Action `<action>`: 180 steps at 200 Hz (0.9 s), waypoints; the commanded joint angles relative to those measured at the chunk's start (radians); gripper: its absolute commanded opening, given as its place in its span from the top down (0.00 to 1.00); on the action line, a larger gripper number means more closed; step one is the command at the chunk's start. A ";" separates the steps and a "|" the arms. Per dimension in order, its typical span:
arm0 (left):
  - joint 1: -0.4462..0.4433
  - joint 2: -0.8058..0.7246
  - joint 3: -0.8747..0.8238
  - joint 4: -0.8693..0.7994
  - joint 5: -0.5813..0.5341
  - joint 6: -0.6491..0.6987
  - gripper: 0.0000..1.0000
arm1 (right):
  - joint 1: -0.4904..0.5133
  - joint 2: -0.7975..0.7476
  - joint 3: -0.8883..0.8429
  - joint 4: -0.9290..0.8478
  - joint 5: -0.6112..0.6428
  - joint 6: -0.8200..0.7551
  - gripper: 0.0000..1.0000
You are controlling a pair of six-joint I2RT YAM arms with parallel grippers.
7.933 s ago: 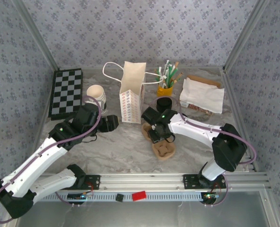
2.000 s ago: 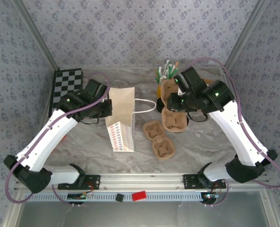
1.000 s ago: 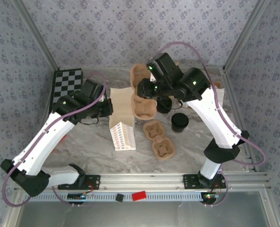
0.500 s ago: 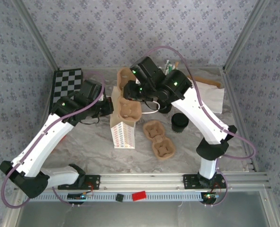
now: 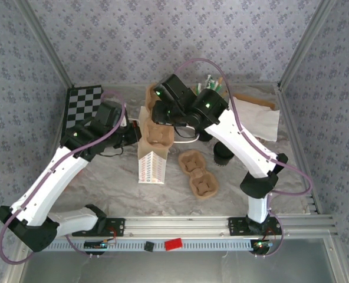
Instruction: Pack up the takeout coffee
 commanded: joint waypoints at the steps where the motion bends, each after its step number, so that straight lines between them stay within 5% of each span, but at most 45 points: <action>1: 0.006 -0.022 -0.004 0.042 0.004 -0.030 1.00 | 0.017 0.013 -0.022 -0.014 0.074 0.032 0.73; 180: 0.007 -0.077 -0.019 0.071 0.002 -0.082 1.00 | 0.022 0.004 -0.101 0.072 0.027 0.143 0.76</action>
